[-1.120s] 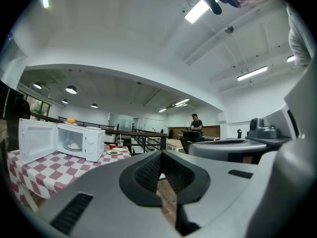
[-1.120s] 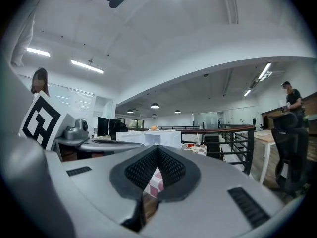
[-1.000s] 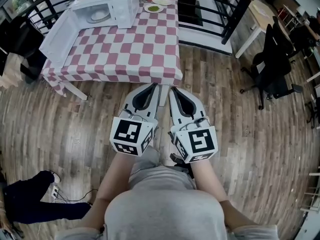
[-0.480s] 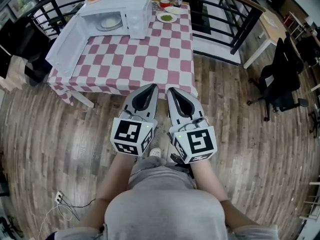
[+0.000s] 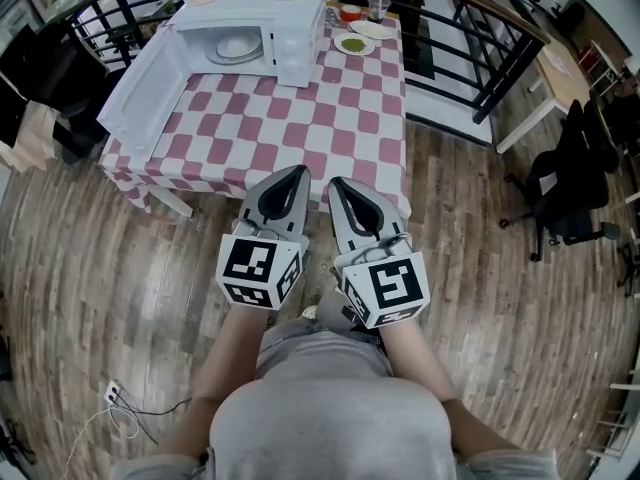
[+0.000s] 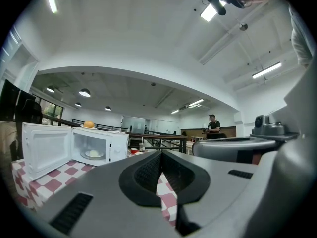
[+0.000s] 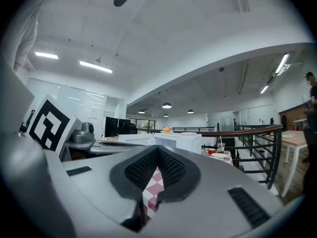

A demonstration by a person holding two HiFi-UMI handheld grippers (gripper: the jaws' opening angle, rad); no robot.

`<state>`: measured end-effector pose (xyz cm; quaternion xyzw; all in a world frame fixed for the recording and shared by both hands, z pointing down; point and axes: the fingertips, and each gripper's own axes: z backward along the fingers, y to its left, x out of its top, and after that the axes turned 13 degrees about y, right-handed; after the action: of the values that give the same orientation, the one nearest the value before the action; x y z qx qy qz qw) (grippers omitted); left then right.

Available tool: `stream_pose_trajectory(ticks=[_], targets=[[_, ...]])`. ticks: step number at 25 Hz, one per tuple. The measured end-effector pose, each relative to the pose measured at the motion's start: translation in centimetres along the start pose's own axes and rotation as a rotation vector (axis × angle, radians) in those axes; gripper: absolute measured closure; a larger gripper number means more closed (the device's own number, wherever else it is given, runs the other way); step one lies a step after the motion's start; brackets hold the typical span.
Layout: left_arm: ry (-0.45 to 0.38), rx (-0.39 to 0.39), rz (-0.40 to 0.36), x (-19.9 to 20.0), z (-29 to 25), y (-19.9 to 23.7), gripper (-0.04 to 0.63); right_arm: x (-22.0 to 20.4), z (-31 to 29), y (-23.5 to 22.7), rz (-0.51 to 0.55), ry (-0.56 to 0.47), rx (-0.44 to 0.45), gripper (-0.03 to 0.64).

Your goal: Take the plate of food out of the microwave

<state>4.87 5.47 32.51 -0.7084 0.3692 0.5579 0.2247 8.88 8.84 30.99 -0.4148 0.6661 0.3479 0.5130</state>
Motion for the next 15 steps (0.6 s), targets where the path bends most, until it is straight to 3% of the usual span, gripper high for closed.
stream_pose_trajectory(ticks=[15], targets=[[-0.043,0.128,0.036,1.3,-1.9,7.6,0.594,1.1,-7.3,0.8,0.053,0.004,0.115,0.594]])
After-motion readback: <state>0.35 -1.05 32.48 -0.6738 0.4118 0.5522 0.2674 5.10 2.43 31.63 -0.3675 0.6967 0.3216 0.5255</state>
